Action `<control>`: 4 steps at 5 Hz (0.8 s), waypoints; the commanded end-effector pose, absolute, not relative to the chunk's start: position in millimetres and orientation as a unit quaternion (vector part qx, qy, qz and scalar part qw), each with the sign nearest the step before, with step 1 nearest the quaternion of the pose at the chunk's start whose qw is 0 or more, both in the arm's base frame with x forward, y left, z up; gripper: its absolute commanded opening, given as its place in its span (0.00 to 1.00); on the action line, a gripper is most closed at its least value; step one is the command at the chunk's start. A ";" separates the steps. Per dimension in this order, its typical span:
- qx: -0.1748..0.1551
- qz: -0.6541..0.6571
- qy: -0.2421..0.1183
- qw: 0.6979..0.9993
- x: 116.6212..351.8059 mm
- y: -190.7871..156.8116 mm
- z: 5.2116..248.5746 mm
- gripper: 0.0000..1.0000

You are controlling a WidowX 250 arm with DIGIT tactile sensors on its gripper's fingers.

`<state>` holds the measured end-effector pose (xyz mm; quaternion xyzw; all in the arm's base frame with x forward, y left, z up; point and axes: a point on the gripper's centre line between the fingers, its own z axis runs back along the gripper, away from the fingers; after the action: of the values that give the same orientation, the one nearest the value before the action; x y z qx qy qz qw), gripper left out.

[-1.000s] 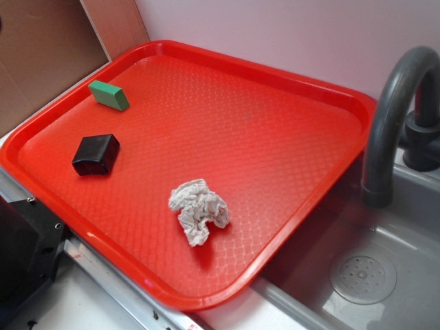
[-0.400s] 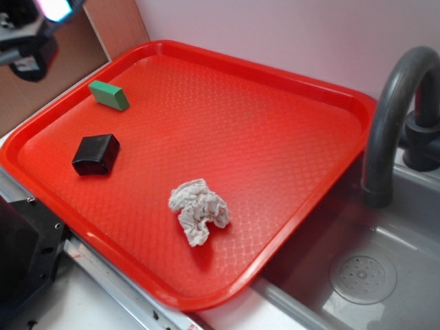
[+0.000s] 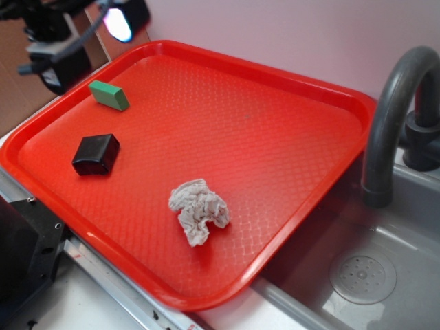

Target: Grab the white paper.

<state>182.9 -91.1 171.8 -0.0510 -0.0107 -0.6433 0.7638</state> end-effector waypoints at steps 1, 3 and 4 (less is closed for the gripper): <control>-0.053 -0.814 0.007 0.578 173.6 -121.7 140.9 1.00; -0.030 -0.808 0.051 0.586 167.1 -140.1 98.8 1.00; -0.029 -0.811 0.059 0.582 165.4 -144.2 81.0 1.00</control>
<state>175.2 -144.2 72.3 -0.0329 0.0743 -0.8051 0.5875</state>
